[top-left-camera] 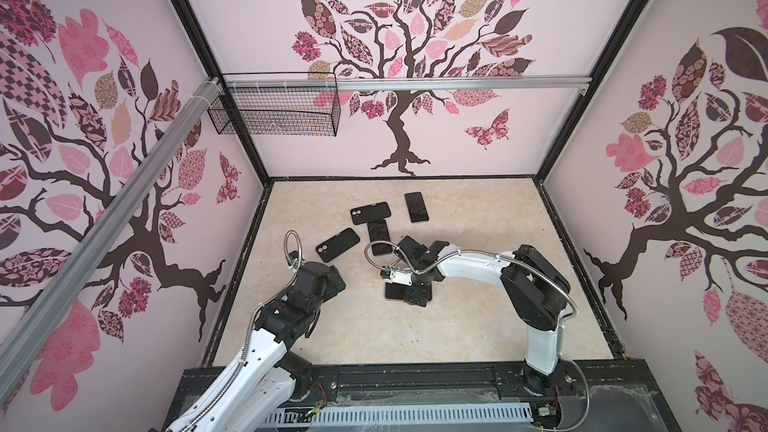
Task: Put the phone into the phone case
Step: 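Carry the cased phone farther from the robot with the right gripper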
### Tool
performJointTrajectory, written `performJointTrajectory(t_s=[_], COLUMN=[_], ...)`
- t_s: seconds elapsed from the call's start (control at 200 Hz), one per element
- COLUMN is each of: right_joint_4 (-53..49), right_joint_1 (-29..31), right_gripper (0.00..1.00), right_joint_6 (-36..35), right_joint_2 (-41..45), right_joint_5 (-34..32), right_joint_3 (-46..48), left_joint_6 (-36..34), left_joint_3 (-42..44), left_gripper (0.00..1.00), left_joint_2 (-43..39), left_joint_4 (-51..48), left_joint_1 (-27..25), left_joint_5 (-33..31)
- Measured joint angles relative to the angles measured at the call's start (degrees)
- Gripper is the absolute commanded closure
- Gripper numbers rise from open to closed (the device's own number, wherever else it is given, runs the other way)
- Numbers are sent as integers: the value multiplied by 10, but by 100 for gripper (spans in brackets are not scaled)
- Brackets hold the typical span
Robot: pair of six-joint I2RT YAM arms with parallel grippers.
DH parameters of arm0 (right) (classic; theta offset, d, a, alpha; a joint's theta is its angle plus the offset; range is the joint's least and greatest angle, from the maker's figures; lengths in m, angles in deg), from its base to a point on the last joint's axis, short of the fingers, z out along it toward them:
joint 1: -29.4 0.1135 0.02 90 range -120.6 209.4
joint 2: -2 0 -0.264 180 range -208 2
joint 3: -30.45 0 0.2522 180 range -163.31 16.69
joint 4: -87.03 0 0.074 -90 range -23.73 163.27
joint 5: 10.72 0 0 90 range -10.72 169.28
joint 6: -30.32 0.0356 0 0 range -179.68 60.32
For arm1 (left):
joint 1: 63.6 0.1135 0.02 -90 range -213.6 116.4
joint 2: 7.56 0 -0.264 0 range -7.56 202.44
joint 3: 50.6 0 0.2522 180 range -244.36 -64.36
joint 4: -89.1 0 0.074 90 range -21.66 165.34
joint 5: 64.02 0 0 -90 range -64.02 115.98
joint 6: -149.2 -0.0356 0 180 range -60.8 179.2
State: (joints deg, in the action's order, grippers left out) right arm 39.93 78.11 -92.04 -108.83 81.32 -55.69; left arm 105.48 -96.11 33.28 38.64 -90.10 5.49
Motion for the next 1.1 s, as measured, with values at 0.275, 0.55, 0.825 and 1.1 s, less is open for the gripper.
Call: performJointTrajectory(t_s=[0.275, 0.55, 0.825, 1.1], right_joint_4=[6, 88, 108, 127], right_joint_1=[3, -17, -122, -202], right_gripper=[46, 64, 72, 78], right_joint_6=[40, 143, 264, 339], right_joint_2=[2, 39, 103, 137], right_joint_5=[-6, 24, 43, -32], right_joint_3=[1, 59, 75, 66], left_joint_6=[-5, -17, -43, -76], left_joint_3=[11, 11, 9, -31], left_gripper=[2, 2, 3, 3], left_joint_2=[-25, -31, -21, 12], left_joint_4=[0, 2, 15, 15], left_joint_1=[0, 2, 3, 3], left_joint_5=[0, 7, 42, 82])
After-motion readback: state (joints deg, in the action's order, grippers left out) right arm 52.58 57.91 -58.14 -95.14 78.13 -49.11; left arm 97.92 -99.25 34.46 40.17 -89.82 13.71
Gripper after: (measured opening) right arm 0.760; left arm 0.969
